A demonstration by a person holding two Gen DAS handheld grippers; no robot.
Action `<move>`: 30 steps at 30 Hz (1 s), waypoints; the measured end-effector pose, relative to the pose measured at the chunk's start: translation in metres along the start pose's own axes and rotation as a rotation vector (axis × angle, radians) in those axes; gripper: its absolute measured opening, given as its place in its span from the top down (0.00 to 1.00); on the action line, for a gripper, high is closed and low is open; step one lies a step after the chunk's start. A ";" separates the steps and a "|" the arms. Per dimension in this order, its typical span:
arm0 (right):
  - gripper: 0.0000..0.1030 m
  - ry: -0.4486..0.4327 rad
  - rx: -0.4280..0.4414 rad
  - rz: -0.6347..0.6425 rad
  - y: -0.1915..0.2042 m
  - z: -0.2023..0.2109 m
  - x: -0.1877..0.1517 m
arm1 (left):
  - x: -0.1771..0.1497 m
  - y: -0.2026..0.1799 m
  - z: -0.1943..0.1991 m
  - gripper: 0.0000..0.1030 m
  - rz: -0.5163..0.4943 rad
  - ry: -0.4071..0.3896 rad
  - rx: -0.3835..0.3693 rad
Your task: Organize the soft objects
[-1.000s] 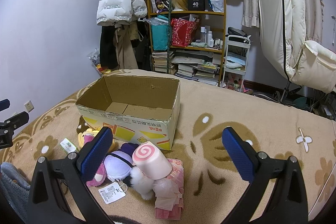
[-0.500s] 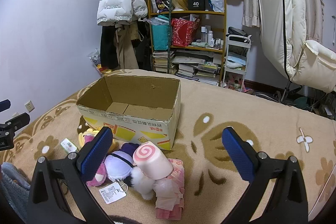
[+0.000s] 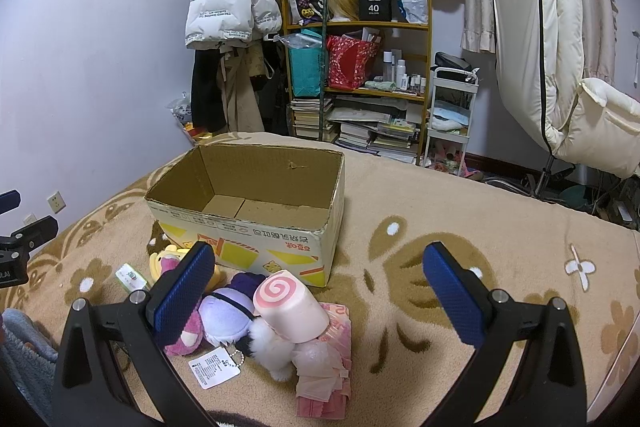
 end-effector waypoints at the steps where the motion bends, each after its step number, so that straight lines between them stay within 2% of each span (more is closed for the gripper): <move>1: 0.00 0.000 -0.001 0.000 0.000 0.000 0.000 | 0.000 0.000 0.000 0.01 0.000 0.000 0.001; 18: 0.00 0.006 0.002 0.013 0.007 0.000 -0.001 | 0.000 0.003 -0.002 0.01 0.005 0.009 0.001; 30: 0.00 0.020 -0.003 0.009 0.006 -0.004 -0.003 | 0.010 0.004 -0.011 0.01 0.011 0.053 -0.050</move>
Point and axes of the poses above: each gripper's, at about its wrist camera, not at the fingertips, and z roughly against the way its jaws point, y to its left, x to its top, the point moved 1 cm from there along -z, roughly the way its jaws point, and after that the axes turned 14 degrees about -z, right-handed, at the moved point
